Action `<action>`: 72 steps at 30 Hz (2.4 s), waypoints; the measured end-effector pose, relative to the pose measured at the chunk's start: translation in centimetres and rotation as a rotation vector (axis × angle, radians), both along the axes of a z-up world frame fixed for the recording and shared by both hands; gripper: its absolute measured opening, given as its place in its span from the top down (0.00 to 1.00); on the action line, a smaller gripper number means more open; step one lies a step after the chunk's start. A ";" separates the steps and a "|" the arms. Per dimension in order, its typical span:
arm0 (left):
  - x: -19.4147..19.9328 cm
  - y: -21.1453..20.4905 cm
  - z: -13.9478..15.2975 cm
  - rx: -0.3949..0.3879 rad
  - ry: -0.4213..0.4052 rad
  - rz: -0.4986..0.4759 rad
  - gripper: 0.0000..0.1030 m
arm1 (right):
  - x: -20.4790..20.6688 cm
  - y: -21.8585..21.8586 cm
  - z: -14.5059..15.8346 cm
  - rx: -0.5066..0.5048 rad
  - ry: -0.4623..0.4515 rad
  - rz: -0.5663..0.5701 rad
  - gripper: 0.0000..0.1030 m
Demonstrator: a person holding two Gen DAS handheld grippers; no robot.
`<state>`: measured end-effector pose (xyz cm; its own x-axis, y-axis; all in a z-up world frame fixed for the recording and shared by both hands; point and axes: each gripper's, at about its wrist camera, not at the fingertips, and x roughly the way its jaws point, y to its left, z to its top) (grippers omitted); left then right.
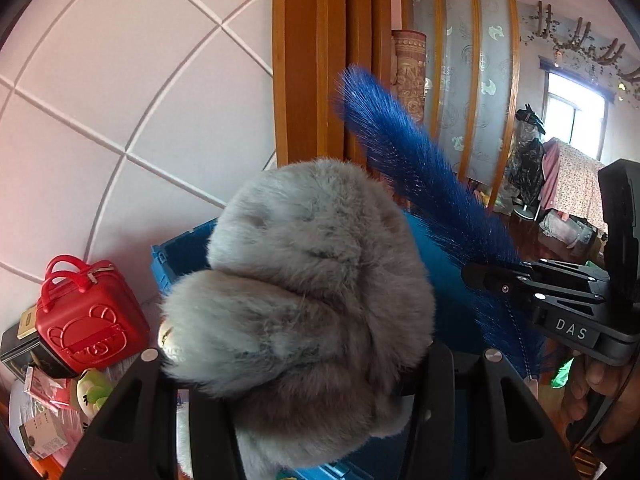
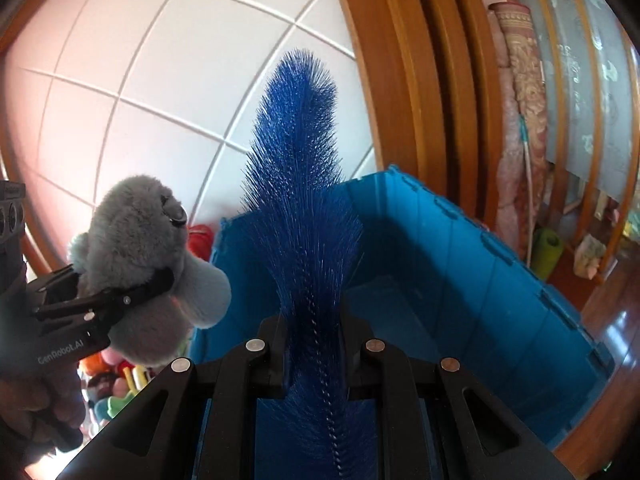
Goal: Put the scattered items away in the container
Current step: 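Carry the grey plush and blue duster over the blue crate and release both, then move both open tools back over the heap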
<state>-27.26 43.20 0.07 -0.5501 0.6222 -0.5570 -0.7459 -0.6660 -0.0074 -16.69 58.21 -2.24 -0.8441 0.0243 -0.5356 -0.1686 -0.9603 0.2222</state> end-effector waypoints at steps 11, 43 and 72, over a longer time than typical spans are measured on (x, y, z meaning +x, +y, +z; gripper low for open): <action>-1.4 3.0 -0.3 -0.002 -0.006 0.003 0.55 | -3.1 -0.1 1.2 0.019 0.048 0.043 0.85; -1.7 -6.2 -3.1 -0.006 -0.048 0.180 0.00 | -3.2 -1.6 0.6 0.034 0.072 0.016 0.01; 3.0 -42.8 -10.0 -0.073 -0.133 0.607 0.00 | -4.1 -31.6 -2.5 0.116 -0.011 0.402 0.00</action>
<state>-24.23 0.36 -9.97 -0.7162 0.1782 -0.6747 -0.2304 -0.9730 -0.0124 -20.78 26.60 -4.73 -0.7932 -0.2450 -0.5575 0.2228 -0.9688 0.1088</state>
